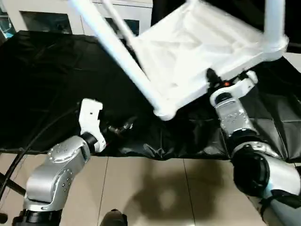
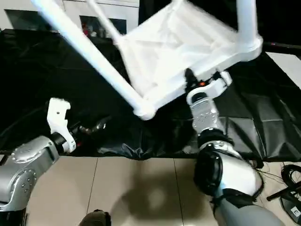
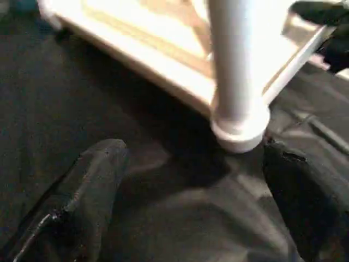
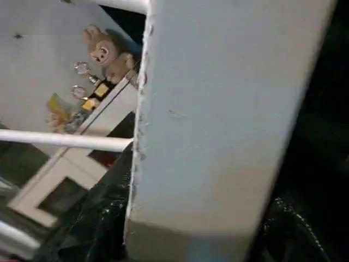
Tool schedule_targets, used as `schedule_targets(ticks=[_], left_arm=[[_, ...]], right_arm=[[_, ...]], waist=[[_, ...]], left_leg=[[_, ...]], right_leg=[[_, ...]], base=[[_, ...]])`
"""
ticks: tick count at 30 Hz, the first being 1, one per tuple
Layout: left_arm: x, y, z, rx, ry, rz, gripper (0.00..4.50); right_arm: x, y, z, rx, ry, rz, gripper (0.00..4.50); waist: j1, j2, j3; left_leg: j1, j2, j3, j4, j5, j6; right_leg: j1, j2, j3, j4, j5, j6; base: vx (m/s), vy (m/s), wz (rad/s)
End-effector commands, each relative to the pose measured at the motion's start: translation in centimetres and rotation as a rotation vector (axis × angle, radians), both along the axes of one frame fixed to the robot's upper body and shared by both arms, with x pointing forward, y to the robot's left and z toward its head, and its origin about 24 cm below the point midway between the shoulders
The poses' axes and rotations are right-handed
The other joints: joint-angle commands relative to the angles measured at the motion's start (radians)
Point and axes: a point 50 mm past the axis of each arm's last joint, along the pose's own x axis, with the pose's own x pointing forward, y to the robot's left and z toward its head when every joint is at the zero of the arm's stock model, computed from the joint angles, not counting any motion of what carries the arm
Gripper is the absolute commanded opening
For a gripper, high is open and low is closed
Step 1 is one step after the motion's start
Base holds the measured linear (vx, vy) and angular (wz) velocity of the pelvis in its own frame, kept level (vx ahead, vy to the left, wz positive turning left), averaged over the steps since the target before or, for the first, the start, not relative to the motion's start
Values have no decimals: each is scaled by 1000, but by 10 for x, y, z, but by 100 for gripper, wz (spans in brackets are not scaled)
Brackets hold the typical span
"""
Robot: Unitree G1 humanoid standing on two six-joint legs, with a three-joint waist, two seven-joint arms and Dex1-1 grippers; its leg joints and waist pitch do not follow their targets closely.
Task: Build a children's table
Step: Flip table
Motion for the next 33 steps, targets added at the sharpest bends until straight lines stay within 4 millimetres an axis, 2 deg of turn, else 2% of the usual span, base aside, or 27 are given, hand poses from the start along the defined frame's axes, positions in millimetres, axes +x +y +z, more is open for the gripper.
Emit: schedule_targets(ticks=[1, 7, 11, 16, 20, 23, 24, 27, 29, 30, 31, 33], left_arm=[[-1, -12, 21, 19, -95, -108, 450], [-9, -24, 41, 42, -169, -252, 450], [-11, -26, 47, 53, -190, -276, 450], [-8, -30, 55, 97, -236, -290, 450], [-6, -32, 61, 110, -274, -289, 450], [4, -31, 81, 167, -410, -232, 450], [4, -31, 81, 167, -410, -232, 450], [13, -29, 98, 235, -535, -171, 450], [19, -29, 116, 341, -674, -119, 450], [19, -29, 116, 341, -674, -119, 450], [22, -29, 127, 393, -754, -89, 450], [25, -31, 139, 470, -855, -58, 450]], right_arm=[[8, -14, 44, -207, -138, -65, 178], [9, -15, 53, -345, -141, -122, 173], [9, -13, 56, -387, -145, -164, 169], [9, 6, 51, -549, -143, -155, 167], [9, 12, 51, -587, -149, -147, 166], [9, 19, 49, -675, -147, -134, 165], [9, 19, 49, -675, -147, -134, 165], [10, 21, 47, -666, -132, -127, 165], [10, 23, 46, -658, -130, -111, 165], [10, 23, 46, -658, -130, -111, 165], [10, 24, 47, -657, -134, -105, 219], [10, 27, 47, -661, -141, -92, 232]], waist=[[-9, 7, -83], [-16, 2, -81], [-19, 1, -80], [-22, 0, -80], [-28, -2, -79], [-30, 0, -80], [-31, -2, -78], [-31, -6, -79], [-29, -3, -80], [-29, -2, -81], [-31, -7, -80], [-32, -8, -82]], left_leg=[[54, 19, -2, -55, -142, -35], [51, 17, 1, -53, -143, -38], [53, 17, 3, -53, -153, -40], [52, 18, 2, -54, -158, -50], [51, 16, 3, -55, -176, -58], [54, 17, 3, -54, -169, -58], [52, 17, 3, -56, -173, -59], [52, 17, 2, -54, -174, -56], [55, 18, 2, -54, -176, -53], [56, 18, 1, -54, -181, -55], [53, 19, -1, -55, -174, -62], [53, 19, 0, -54, -171, -61]], right_leg=[[25, -48, 21, -63, 112, -170], [25, -46, 23, -62, 94, -173], [24, -45, 25, -63, 85, -168], [22, -43, 24, -63, 63, -150], [24, -44, 26, -65, 44, -143], [21, -44, 26, -65, 53, -140], [23, -43, 26, -67, 49, -138], [24, -43, 27, -67, 57, -129], [22, -42, 27, -67, 56, -121], [21, -42, 27, -67, 53, -118], [23, -43, 25, -64, 64, -121], [24, -45, 25, -62, 71, -125]], base=[[0, 0, 0], [0, 0, 0], [0, 0, 0], [0, 0, 0], [0, 0, 0], [0, 0, 0], [0, 0, 0], [0, 0, 0], [0, 0, 0], [0, 0, 0], [0, 0, 0], [0, 0, 0]])
